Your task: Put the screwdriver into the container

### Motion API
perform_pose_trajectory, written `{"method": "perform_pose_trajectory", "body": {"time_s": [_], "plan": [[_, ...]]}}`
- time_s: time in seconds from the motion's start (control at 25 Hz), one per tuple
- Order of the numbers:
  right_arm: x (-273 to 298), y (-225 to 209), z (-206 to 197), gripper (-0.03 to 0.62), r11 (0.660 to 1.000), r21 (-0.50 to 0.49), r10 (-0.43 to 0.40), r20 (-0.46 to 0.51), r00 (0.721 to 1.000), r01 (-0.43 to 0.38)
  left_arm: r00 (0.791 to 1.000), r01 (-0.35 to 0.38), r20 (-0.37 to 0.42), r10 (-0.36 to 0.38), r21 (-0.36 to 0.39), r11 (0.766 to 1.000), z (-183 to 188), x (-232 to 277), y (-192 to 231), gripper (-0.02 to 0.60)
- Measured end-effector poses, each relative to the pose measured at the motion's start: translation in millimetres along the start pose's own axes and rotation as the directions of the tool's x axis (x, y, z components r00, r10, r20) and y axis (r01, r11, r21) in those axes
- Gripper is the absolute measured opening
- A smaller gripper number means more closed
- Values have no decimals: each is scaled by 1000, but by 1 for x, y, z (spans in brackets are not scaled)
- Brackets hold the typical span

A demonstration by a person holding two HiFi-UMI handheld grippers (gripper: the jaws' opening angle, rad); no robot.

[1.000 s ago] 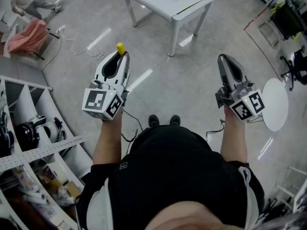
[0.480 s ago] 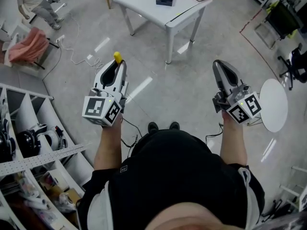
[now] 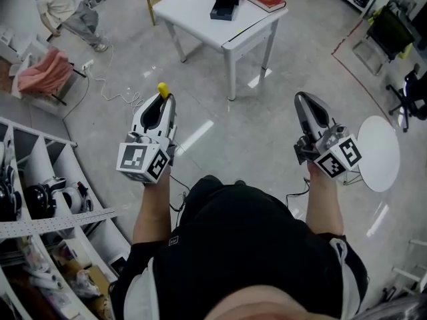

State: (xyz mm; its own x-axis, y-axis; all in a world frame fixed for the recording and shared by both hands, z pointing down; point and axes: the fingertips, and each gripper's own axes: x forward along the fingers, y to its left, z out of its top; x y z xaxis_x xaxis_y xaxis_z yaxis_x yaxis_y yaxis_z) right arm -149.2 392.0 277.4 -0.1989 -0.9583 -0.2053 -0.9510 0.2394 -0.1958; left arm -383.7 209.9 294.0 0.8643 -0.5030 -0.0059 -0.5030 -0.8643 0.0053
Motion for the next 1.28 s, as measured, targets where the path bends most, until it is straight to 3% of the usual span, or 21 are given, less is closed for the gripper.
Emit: {"method": "perform_pose_trajectory", "body": {"time_s": [0.72, 0.96, 1.28], "plan": [[-3, -33, -8, 29, 999, 37, -26, -14, 1000, 26, 1000, 28, 2, -28, -23, 999, -11, 43, -3, 75], [35, -53, -15, 29, 999, 36, -34, -34, 999, 36, 999, 35, 5, -35, -36, 999, -17, 75, 29, 75], [131, -87, -33, 29, 999, 40, -24, -70, 997, 26, 1000, 29, 2, -29, -58, 998, -25, 134, 107, 74]]}}
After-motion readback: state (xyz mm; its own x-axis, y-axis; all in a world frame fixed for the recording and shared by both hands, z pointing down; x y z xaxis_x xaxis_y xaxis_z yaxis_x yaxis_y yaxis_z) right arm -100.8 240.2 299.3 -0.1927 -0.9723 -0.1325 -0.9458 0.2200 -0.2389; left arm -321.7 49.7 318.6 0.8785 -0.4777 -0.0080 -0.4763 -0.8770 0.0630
